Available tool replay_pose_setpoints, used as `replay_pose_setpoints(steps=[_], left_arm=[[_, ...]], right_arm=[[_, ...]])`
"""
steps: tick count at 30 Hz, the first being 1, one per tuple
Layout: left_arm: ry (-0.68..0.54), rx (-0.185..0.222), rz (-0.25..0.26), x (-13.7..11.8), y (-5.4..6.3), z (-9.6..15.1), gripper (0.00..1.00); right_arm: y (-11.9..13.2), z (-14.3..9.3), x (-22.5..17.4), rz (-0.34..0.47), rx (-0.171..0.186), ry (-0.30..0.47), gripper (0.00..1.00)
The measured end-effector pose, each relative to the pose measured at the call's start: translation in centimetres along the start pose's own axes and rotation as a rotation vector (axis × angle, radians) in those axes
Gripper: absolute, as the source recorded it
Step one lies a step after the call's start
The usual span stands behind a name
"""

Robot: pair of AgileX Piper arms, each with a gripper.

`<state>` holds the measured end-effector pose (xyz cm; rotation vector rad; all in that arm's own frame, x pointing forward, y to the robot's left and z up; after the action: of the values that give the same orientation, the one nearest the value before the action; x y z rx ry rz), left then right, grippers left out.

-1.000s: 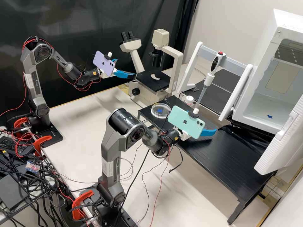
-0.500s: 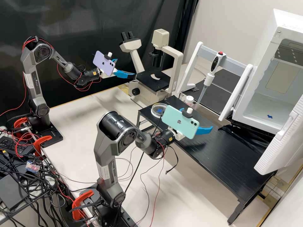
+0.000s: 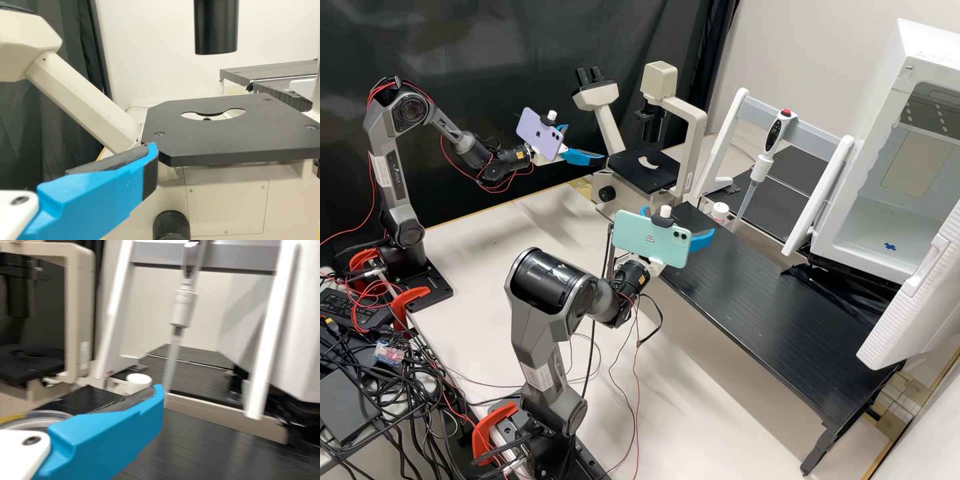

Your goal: Move the petri dish to the incubator

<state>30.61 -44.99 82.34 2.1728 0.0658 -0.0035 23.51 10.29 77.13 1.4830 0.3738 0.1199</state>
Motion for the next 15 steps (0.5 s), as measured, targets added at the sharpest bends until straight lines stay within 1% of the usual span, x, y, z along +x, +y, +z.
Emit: replay_pose_setpoints(steps=[2,6,12,15], left_arm=[[0.000,0.000,0.000,0.0,0.0,0.0,1.00],[0.000,0.000,0.000,0.0,0.0,0.0,1.00],[0.000,0.000,0.000,0.0,0.0,0.0,1.00],[0.000,0.000,0.000,0.0,0.0,0.0,1.00]], right_arm=[[-0.6,0.0,0.1,-0.025,-0.010,0.000,1.00],[-1.9,0.2,0.4,-0.078,-0.014,-0.009,1.00],[-2.8,0.9,0.6,-0.122,-0.016,-0.044,1.00],[-2.8,1.2,0.6,-0.124,-0.013,-0.054,1.00]])
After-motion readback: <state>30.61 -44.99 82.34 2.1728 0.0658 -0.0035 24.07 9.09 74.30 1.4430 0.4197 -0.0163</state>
